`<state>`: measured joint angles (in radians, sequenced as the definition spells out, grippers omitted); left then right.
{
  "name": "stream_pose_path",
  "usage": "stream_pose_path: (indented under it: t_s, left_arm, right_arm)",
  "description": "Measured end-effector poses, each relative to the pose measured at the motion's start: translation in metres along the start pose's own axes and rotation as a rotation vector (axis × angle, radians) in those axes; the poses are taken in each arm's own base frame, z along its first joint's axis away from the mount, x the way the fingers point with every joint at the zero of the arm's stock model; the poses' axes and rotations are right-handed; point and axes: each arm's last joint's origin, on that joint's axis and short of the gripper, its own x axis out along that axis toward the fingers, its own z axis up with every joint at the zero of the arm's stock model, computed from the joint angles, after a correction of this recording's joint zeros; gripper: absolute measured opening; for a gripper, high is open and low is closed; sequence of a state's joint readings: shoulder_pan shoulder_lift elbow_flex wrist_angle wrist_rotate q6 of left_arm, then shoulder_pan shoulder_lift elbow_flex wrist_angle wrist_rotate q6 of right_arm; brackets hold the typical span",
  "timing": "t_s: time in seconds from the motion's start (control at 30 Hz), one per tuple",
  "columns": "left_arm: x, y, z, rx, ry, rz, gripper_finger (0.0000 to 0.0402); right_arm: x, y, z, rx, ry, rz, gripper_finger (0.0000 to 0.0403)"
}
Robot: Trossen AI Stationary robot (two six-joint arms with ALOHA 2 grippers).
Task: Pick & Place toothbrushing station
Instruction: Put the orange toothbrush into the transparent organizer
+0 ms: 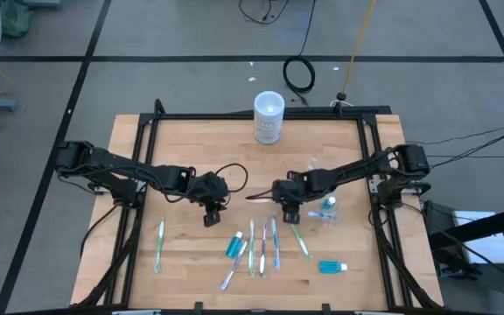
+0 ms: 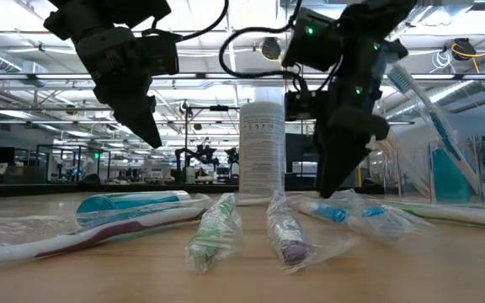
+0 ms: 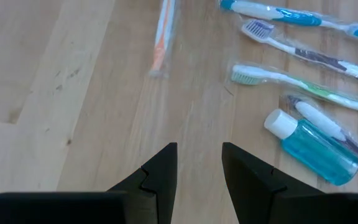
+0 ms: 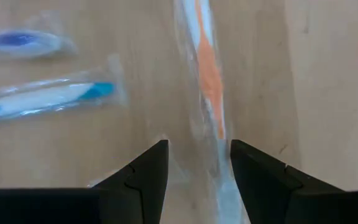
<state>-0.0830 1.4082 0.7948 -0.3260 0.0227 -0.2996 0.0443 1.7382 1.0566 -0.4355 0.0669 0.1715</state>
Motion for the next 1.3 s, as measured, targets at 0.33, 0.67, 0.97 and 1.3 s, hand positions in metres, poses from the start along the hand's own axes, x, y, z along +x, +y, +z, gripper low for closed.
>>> stream_pose_path:
  t_s: [0.33, 0.67, 0.97, 1.3]
  left_arm:
    - [0.000, 0.000, 0.002, 0.001, -0.016, -0.005, 0.0131]
    - [0.000, 0.000, 0.002, 0.001, -0.016, -0.005, 0.0131]
    - [0.000, -0.001, 0.002, 0.008, -0.020, -0.006, 0.0131]
    - [0.000, -0.001, 0.004, 0.004, -0.042, -0.014, 0.0131]
  right_arm:
    - [0.015, -0.005, -0.022, -0.082, -0.008, -0.014, 0.0141]
    - [0.009, -0.005, -0.020, -0.291, -0.037, -0.129, 0.0011]
    - [-0.061, 0.020, 0.002, -0.485, -0.243, -0.297, 0.0007]
    - [-0.179, 0.092, 0.010, -0.752, -0.487, -0.453, 0.0008]
